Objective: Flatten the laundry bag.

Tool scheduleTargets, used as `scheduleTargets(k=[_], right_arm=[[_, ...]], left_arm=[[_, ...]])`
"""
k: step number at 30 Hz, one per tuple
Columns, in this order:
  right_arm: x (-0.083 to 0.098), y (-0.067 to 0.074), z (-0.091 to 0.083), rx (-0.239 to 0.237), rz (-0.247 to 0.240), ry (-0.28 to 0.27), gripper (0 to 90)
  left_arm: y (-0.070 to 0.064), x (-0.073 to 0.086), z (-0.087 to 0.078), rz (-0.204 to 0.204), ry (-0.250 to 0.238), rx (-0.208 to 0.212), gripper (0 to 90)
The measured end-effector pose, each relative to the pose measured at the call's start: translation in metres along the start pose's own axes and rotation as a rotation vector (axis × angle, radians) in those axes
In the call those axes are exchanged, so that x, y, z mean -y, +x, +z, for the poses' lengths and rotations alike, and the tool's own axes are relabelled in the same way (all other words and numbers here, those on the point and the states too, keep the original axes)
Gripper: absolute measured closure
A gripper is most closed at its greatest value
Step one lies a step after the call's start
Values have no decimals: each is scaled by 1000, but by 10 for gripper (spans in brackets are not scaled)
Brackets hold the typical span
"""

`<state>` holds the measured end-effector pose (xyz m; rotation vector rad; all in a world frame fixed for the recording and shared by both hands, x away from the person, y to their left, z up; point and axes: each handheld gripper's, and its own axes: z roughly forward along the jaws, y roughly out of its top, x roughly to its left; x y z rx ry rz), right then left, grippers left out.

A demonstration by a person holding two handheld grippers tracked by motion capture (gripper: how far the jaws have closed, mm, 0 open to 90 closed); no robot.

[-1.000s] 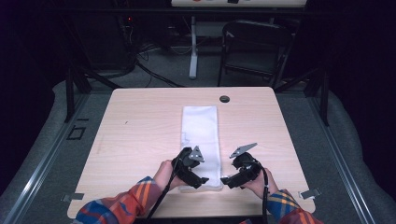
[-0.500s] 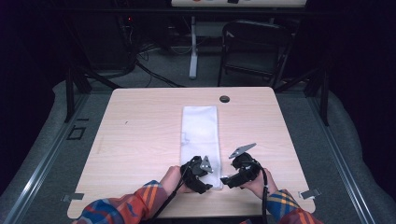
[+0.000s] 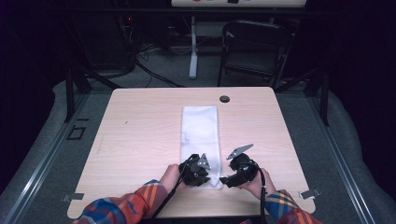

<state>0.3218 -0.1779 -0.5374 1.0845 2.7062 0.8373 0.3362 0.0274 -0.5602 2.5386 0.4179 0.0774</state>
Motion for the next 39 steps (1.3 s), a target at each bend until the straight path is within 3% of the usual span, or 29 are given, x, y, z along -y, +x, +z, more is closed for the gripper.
scheduleTargets(k=[2,5,8,13,20,25,39], right_arm=[[0,1,1,0,4,-11,501],[0,4,3,-8,-26,-18,782],[-2,13,13,-26,-64,1,900],[-4,22,22,-16,-94,25,900],[-1,21,28,-19,-74,32,900],[-1,20,28,-13,-92,52,900],[-2,20,28,-19,-87,60,900]], left_arm=[[3,0,-1,-10,-5,10,809],[3,0,-1,-13,-3,18,819],[4,1,-1,-15,-7,18,830],[5,1,-5,-23,-20,21,842],[6,1,-6,-36,-25,9,848],[7,1,-9,-36,-24,-5,849],[14,7,-32,-48,-60,-52,850]])
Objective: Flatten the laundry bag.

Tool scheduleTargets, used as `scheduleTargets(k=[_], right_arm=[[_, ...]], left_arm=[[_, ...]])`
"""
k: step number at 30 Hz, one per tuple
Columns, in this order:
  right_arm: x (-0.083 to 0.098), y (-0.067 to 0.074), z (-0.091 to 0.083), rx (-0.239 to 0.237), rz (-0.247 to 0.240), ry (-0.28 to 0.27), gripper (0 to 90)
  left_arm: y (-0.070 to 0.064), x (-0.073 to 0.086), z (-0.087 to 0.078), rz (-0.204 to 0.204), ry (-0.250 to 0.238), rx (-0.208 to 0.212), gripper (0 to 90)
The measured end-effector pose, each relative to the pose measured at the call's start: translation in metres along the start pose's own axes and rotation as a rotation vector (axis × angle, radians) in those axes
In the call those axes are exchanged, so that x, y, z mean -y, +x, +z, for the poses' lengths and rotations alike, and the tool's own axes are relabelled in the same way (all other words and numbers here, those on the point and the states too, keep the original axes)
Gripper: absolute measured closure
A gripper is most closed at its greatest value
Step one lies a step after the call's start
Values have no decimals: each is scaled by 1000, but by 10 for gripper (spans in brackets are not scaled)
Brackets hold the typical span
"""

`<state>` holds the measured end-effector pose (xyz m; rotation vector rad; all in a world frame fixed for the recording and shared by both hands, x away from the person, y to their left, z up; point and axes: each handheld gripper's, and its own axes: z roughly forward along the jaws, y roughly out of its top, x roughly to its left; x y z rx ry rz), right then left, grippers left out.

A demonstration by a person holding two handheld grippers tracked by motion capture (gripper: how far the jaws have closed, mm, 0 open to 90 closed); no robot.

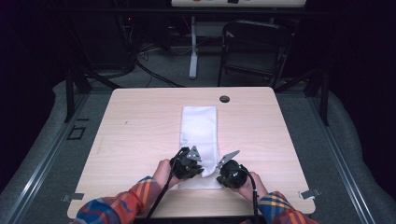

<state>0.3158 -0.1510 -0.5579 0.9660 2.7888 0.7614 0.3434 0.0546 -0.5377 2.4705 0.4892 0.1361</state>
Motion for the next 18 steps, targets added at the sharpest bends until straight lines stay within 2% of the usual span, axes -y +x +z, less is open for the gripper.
scheduleTargets(k=[8,10,12,18], right_arm=[[0,0,0,-5,8,-1,900],[0,-2,-1,-4,-3,15,900],[0,-2,-1,-4,3,14,900],[0,-1,-1,-2,9,22,900]], left_arm=[[5,5,-14,-17,-15,-17,852],[6,7,-18,-25,-24,-26,852],[7,9,-22,-37,-33,-20,851],[8,18,-35,-54,-42,-44,852]])
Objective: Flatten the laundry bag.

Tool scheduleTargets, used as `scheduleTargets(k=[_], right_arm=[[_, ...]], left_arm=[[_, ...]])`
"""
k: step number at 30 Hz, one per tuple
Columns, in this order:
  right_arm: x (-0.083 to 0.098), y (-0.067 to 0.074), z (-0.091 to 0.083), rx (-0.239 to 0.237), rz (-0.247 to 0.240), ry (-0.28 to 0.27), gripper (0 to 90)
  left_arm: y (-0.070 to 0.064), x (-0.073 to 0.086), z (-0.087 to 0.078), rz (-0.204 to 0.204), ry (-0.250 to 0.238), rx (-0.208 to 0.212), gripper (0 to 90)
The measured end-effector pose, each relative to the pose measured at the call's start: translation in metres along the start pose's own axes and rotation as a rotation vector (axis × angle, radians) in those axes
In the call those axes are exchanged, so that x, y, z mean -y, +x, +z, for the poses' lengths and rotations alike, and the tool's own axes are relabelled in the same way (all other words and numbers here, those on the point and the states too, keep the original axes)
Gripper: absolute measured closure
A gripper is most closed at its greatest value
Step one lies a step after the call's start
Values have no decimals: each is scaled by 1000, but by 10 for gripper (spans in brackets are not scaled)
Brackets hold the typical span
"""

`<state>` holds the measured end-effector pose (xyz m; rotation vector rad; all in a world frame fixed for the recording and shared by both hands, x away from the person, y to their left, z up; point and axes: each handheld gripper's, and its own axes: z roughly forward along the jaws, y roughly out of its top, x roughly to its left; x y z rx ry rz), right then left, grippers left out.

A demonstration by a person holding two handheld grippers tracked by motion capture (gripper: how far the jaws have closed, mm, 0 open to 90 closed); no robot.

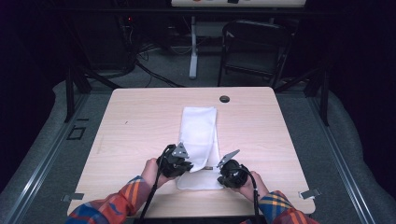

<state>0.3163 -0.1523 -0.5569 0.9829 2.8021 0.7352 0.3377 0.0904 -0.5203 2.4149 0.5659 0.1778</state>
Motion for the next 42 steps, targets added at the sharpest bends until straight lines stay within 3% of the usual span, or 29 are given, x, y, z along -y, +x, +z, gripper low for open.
scheduleTargets(k=[13,16,19,23,30,34,42], right_arm=[[-1,-1,-3,14,-10,48,900],[-1,-4,-4,-15,5,68,900],[-2,-5,-5,-19,12,49,900],[-12,-8,-9,26,0,-16,900],[-27,-18,0,94,-16,-101,900],[-30,-25,10,91,-8,-73,900],[-29,-26,14,94,-13,-41,900]], left_arm=[[13,21,-23,-69,-15,-49,852],[14,21,-23,-74,-20,-45,851],[12,20,-21,-69,-18,-39,852],[10,18,-18,-59,-9,-34,852],[9,18,-16,-53,-10,-32,852],[10,18,-16,-52,-14,-33,851],[10,19,-18,-57,-9,-45,850]])
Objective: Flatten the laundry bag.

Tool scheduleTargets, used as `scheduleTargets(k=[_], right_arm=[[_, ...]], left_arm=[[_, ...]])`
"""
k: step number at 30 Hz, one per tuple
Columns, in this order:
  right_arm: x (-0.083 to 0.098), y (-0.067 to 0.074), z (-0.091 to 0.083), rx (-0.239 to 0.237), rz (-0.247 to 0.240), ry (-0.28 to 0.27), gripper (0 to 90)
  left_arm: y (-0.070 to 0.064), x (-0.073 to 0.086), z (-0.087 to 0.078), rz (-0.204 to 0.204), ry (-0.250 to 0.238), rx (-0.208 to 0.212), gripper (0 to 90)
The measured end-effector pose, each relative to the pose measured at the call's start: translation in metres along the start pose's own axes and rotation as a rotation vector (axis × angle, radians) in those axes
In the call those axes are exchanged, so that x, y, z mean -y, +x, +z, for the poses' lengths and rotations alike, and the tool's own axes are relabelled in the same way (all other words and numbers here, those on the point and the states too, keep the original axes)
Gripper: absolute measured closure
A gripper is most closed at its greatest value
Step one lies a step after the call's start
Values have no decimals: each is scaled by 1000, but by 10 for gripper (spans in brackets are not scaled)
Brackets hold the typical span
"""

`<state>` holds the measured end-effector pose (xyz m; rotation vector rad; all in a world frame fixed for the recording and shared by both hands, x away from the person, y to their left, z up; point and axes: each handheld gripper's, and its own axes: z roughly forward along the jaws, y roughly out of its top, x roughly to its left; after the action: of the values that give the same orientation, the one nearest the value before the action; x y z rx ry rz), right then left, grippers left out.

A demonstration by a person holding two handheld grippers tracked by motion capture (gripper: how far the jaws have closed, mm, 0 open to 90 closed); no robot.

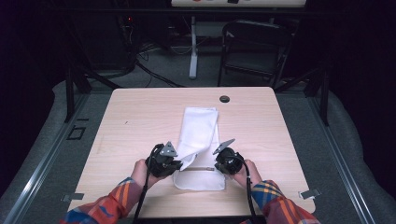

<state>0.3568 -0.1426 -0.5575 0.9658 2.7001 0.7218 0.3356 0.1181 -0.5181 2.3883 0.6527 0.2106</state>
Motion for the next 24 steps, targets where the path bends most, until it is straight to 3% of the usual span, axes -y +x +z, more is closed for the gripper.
scheduleTargets(k=[8,15,24], right_arm=[[2,-1,-2,16,7,24,900],[5,-3,-5,28,21,43,900],[8,-7,-8,35,41,57,900]], left_arm=[[5,3,-6,-30,-15,-20,849],[5,7,-8,-25,-1,-26,852],[8,17,-15,-48,12,-36,858]])
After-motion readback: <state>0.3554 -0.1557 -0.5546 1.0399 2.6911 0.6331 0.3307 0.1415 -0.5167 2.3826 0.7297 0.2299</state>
